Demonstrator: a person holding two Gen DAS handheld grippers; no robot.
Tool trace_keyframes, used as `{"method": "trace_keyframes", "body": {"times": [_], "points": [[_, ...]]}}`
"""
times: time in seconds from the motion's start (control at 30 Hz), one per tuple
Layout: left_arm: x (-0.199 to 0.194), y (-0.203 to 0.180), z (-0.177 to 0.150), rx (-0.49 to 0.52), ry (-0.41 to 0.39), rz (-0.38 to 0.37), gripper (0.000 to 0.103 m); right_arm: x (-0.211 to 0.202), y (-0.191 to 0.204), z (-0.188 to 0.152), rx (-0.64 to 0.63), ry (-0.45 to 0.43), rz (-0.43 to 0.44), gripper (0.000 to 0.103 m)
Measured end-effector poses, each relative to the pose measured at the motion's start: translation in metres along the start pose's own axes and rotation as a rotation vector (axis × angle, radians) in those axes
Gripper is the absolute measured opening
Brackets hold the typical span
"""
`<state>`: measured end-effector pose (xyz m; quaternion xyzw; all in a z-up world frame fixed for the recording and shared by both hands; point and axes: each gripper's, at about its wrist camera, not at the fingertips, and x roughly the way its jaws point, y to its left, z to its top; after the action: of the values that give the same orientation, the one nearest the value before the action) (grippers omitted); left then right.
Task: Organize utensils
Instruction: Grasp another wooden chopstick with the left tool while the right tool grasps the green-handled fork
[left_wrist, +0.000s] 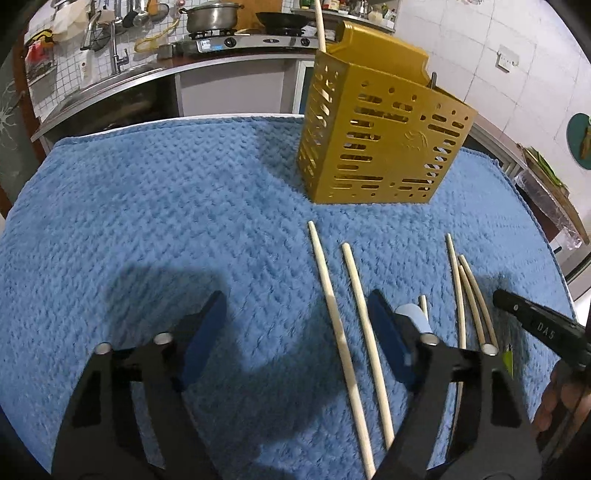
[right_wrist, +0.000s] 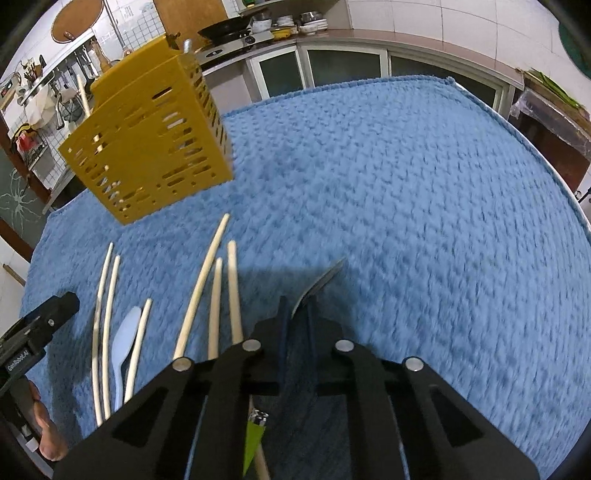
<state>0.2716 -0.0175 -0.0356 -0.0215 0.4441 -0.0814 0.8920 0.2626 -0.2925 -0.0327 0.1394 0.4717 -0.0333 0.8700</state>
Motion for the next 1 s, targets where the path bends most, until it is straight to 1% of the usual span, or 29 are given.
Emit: {"method": "trace_keyframes", "body": {"times": [0.03, 0.1, 0.27, 0.33, 0.4, 0.43, 0.67, 0.7, 0.73, 0.77, 0.8, 0.93, 1.0], "points": [[0.004, -0.001, 0.002, -0.001, 0.013, -0.008, 0.065, 0.002, -0.002, 0.003, 0.001, 0.002, 0.007, 0.009], [0.01, -0.003, 0.006, -0.003, 0.033, -0.022, 0.061, 0.004, -0.003, 0.007, -0.008, 0.006, 0.008, 0.009], [0.024, -0.01, 0.015, 0.003, 0.057, -0.036, 0.055, 0.009, -0.004, 0.015, -0.024, 0.017, 0.009, 0.009], [0.032, -0.014, 0.017, 0.012, 0.083, -0.047, 0.037, 0.01, -0.004, 0.017, -0.028, 0.019, 0.008, 0.009], [0.041, -0.016, 0.019, 0.014, 0.109, -0.047, 0.029, 0.01, -0.003, 0.017, -0.035, 0.019, 0.009, 0.009], [0.042, -0.016, 0.019, 0.011, 0.104, -0.037, 0.027, 0.01, -0.003, 0.018, -0.033, 0.02, 0.012, 0.009], [0.053, -0.019, 0.028, 0.013, 0.119, -0.036, 0.022, 0.015, -0.008, 0.025, -0.011, 0.034, 0.022, 0.009], [0.054, -0.019, 0.029, 0.012, 0.12, -0.037, 0.02, 0.016, -0.008, 0.026, -0.007, 0.037, 0.022, 0.009], [0.055, -0.02, 0.031, 0.008, 0.121, -0.03, 0.015, 0.017, -0.008, 0.027, -0.007, 0.039, 0.019, 0.009], [0.057, -0.019, 0.033, 0.005, 0.121, -0.025, 0.012, 0.017, -0.007, 0.028, -0.009, 0.04, 0.015, 0.009], [0.057, -0.018, 0.033, 0.002, 0.122, -0.023, 0.007, 0.016, -0.007, 0.028, -0.008, 0.039, 0.015, 0.009], [0.053, -0.015, 0.033, -0.002, 0.108, -0.043, 0.006, 0.01, -0.009, 0.028, 0.0, 0.025, 0.033, 0.005], [0.048, -0.013, 0.032, -0.003, 0.094, -0.041, 0.006, 0.007, -0.01, 0.028, 0.001, 0.018, 0.037, 0.003]]}}
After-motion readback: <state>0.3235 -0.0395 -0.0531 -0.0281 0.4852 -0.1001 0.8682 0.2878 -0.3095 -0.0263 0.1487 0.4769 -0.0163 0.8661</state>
